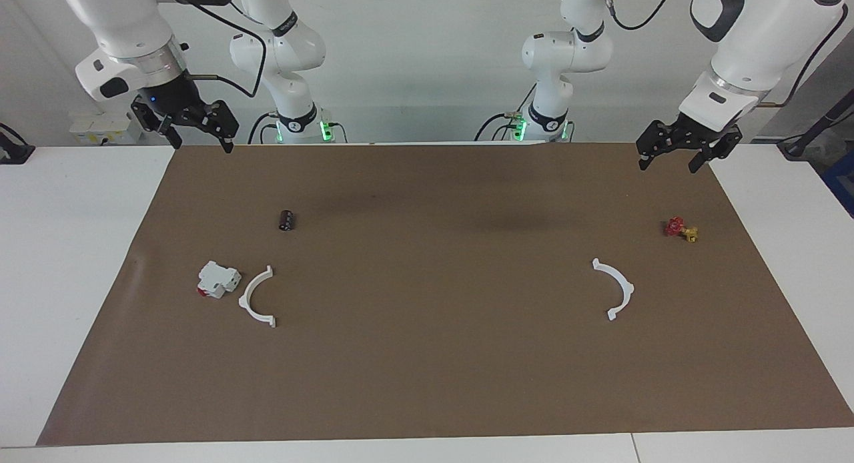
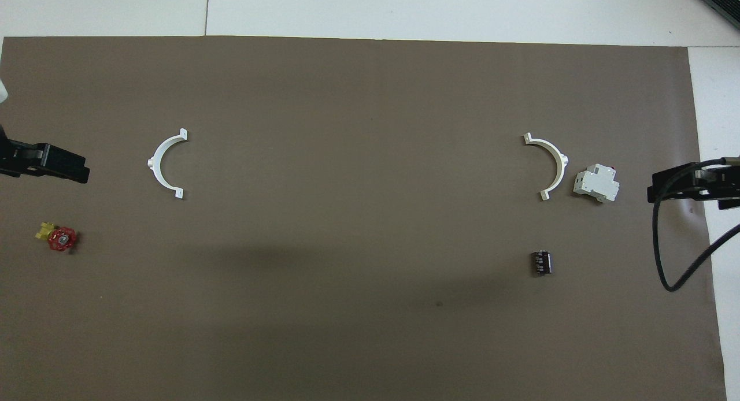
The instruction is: Assemble drain pipe with both arms
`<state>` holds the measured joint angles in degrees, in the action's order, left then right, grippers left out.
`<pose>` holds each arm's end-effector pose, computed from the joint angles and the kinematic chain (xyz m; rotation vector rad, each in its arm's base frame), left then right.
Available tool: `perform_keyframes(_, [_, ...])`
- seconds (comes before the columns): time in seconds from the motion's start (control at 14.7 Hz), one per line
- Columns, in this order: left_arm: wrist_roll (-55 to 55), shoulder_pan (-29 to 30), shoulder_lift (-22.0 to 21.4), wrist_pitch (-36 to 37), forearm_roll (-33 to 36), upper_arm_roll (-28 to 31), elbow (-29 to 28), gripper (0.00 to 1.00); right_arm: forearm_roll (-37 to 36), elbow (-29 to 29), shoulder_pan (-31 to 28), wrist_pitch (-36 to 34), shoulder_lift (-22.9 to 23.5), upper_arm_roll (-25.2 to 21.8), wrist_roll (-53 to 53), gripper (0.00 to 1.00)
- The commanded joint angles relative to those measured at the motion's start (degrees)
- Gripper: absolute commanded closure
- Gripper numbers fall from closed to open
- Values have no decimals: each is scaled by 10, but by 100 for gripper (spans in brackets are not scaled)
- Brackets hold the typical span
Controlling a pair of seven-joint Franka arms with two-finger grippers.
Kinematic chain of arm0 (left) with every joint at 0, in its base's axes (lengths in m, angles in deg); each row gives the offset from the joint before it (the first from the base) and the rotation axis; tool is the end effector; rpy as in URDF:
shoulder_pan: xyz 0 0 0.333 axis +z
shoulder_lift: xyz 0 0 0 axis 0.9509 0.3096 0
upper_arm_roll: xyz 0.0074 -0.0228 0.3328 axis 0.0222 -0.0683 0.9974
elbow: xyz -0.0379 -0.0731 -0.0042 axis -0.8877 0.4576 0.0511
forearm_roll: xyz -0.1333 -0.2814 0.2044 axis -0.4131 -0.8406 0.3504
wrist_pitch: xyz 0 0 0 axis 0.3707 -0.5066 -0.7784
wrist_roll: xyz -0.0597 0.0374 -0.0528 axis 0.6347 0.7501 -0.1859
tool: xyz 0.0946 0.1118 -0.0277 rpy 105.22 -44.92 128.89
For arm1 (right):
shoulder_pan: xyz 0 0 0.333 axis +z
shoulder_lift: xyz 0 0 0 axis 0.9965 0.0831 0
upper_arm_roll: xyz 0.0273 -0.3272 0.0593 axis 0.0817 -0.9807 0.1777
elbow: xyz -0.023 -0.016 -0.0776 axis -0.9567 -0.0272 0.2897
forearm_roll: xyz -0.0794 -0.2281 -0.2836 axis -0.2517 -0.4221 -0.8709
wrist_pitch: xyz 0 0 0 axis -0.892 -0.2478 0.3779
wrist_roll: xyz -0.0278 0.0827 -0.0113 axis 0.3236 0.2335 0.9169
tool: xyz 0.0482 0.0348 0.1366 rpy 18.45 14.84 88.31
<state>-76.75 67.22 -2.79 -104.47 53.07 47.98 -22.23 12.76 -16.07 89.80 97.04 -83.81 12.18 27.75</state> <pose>0.5350 -0.0203 0.5938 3.1306 -0.2447 -0.0644 0.4992 -0.0086 0.6119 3.1138 -0.1899 -0.0822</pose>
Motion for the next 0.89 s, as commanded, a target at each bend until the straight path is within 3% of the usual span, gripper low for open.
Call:
perform_keyframes(0.0, [4, 4, -9, 8, -2, -1, -4, 0, 7, -5, -9, -3, -9, 7, 7, 0])
perform_keyframes(0.34, [4, 4, -9, 8, -2, -1, -4, 0, 7, -11, -15, 12, -9, 7, 2, 0])
perform_keyframes(0.68, [4, 4, -9, 8, -2, -1, -4, 0, 9, -109, -9, 187, 3, 7, -42, 0])
perform_keyframes(0.82, [1, 4, -9, 8, -3, -1, -4, 0, 9, -148, -7, 271, 42, 8, -76, 0])
